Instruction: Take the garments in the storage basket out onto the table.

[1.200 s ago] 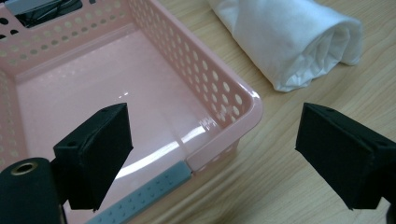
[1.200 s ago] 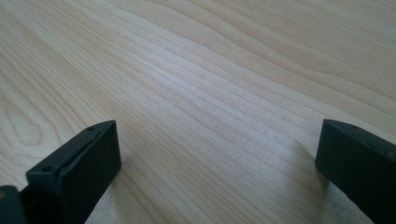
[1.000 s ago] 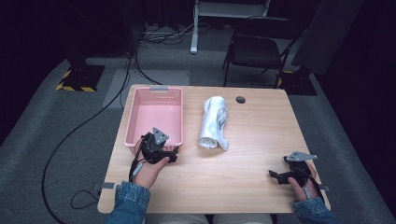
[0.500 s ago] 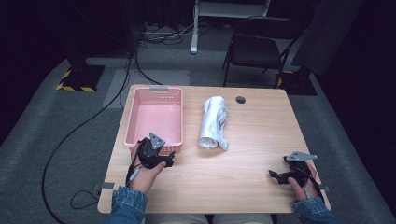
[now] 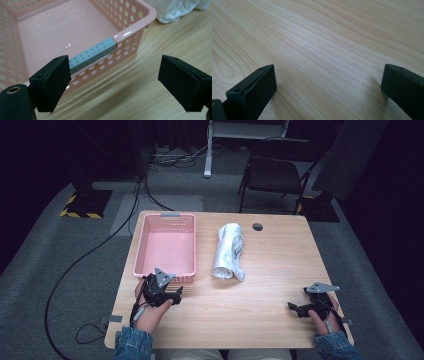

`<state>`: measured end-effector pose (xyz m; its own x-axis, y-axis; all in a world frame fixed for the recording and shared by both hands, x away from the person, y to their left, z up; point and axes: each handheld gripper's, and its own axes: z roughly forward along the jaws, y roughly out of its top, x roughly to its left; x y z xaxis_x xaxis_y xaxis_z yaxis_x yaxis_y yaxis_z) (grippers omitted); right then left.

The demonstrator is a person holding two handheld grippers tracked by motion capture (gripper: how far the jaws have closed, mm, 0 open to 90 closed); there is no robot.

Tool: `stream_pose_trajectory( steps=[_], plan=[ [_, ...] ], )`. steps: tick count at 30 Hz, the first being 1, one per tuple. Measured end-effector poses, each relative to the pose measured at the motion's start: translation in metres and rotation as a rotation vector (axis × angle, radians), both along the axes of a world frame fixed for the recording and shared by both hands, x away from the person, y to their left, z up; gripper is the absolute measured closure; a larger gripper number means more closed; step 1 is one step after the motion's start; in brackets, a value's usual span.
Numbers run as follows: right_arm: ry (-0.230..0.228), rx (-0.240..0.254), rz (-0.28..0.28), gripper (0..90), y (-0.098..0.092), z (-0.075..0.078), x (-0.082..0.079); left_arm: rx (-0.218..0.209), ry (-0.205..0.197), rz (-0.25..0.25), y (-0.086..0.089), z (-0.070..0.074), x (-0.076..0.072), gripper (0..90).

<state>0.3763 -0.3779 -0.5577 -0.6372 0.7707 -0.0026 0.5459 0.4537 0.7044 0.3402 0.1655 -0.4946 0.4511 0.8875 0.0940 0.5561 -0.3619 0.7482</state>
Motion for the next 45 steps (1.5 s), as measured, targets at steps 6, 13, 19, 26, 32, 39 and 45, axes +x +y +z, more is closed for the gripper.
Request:
stream_pose_trajectory(
  steps=[6,13,19,26,32,39,45],
  plan=[
    [0.000,0.000,0.000,0.0,0.000,0.000,0.000,-0.002,0.007,0.010,0.004,-0.006,-0.004,10.7],
    [0.000,0.000,-0.001,0.0,0.000,0.000,0.000,-0.011,0.021,0.023,0.008,-0.017,-0.008,10.7],
    [0.000,0.000,-0.001,0.0,0.000,0.000,0.000,-0.007,0.034,0.028,0.011,-0.026,-0.011,10.8],
    [0.000,0.000,-0.001,0.0,0.000,0.000,0.000,-0.001,0.053,0.043,0.017,-0.034,-0.015,10.8],
    [0.000,0.000,-0.001,0.0,0.000,0.000,0.000,0.001,0.071,0.057,0.023,-0.041,-0.017,10.8],
    [0.000,0.000,-0.001,0.0,0.000,0.000,0.000,-0.003,0.093,0.077,0.029,-0.048,-0.019,10.8],
    [0.000,0.000,-0.001,0.0,0.000,0.000,0.000,-0.002,0.129,0.093,0.035,-0.054,-0.021,10.1]
  ],
)
